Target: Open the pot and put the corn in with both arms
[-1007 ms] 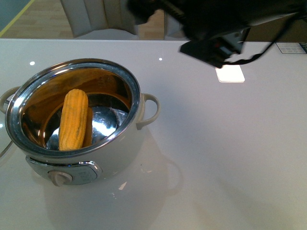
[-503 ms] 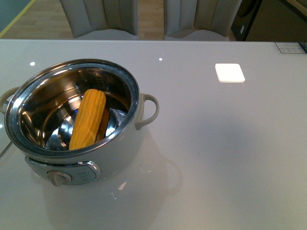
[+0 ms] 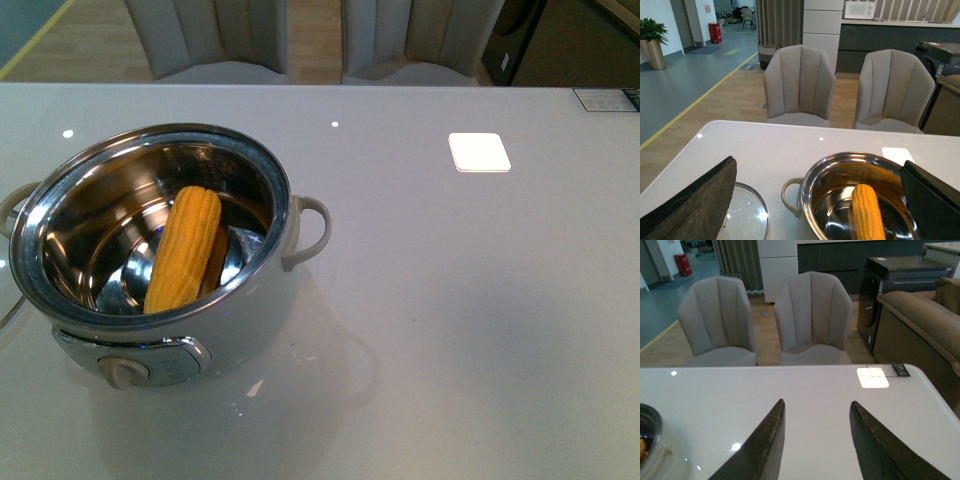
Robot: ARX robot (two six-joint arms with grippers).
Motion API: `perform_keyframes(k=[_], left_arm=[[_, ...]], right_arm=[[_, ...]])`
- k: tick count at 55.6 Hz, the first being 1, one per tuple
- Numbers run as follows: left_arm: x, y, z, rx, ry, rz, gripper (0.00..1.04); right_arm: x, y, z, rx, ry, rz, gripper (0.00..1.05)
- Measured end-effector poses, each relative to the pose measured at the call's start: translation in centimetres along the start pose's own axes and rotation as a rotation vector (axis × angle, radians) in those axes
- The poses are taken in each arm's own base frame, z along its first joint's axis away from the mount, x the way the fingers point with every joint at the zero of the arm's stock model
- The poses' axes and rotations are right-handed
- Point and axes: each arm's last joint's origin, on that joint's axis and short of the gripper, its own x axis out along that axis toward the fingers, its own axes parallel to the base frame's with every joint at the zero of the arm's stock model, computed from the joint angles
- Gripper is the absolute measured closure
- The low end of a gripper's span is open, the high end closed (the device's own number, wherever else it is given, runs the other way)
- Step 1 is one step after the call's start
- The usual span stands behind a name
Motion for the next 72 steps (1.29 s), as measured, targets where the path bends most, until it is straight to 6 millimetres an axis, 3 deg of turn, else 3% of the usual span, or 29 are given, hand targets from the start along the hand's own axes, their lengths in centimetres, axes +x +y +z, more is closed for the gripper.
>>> perform_keyframes(k=[7,9,26,72], left_arm=[[0.0,0.0,0.0,0.000,0.000,0.000,0.07],[0.0,0.0,0.0,0.000,0.000,0.000,0.07],[0.0,0.0,0.0,0.000,0.000,0.000,0.07],[0.0,0.0,0.0,0.000,0.000,0.000,0.07]], right_arm=[[-0.9,-1.1,-1.0,-0.014,0.000,0.000,0.98],[-1.1,-1.3,-1.2,-0.018,-0.001,0.000,1.03],[-2.4,-3.1,-2.3,-0.021,-0.003,-0.013,1.03],[-4.9,-3.2,-3.1,-0.021,-0.024,-0.010,1.03]])
